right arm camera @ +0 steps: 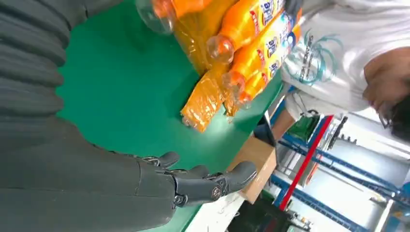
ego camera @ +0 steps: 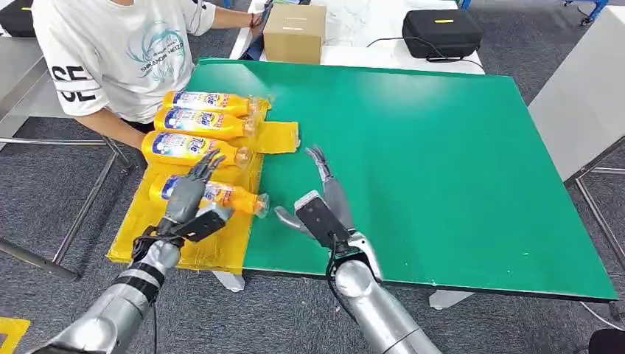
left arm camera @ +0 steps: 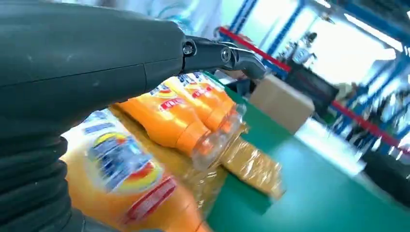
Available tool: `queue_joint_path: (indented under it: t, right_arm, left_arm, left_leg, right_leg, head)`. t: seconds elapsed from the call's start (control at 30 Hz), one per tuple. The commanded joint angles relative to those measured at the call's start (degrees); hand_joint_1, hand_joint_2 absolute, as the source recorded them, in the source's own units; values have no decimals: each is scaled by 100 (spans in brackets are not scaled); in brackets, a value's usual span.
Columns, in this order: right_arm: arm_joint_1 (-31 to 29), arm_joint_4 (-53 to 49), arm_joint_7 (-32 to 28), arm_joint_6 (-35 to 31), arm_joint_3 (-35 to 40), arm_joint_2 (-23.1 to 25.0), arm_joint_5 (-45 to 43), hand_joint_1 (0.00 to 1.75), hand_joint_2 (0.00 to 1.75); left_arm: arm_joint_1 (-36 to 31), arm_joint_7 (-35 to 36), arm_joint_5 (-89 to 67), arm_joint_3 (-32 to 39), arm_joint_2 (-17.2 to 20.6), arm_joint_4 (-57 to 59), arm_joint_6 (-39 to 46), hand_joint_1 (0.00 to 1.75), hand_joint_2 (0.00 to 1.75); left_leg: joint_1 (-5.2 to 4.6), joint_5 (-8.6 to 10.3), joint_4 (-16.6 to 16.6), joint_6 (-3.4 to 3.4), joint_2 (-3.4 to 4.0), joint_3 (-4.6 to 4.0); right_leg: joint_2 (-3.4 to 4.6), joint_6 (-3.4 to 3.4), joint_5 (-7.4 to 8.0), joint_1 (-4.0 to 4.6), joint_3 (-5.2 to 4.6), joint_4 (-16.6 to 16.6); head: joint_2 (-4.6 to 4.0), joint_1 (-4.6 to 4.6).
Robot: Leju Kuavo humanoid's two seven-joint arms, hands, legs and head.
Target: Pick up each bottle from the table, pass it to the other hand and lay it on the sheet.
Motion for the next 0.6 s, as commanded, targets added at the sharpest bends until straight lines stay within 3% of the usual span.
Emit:
queue_joint_path:
  t: [0.03,0.2,0.23,0.3,0.6]
  right_arm:
    - [232,-226,-236,-283,-152,-25,-396,0,175]
    - [334,-324,-306,-372,-240,99,-619,0,175]
    - [375,-323,-268,-372,-285,141,-716,0,175]
    - [489,-354,-358,-434,-273,172,-782,0,175]
    - [798,-437,-438,-803,-249,237,-770,0,175]
  left_arm:
    - [827,-11,1869,666,-573,-1667,-1147,0,175]
    - [847,16,2322,711,-1092,-1688,-1605,0,175]
    - [881,225,2685,719,-1240,-1772,-2073,0,175]
    - [1030,508,2853,430,-1479,-2008,-2236,0,175]
    - [1343,731,3125,-172,-1685,-2189,-1997,0,175]
  left_leg:
    - [5,-21,-1,-4,-8,41]
    - [3,-18,2,-2,-18,29]
    - [1,-12,1,-1,-23,17]
    - [0,-13,1,-1,-26,19]
    - [-1,-13,-6,-1,-23,22]
  right_leg:
    - [-8,-7,-22,6,44,-4]
    - [-17,-7,-21,3,37,0]
    - [-18,-5,-16,1,26,0]
    - [-21,-5,-18,1,29,0]
    - [-14,-5,-13,0,29,-7]
  head:
    - [0,0]
    - [0,0]
    - [0,0]
    - [0,0]
    - [0,-2]
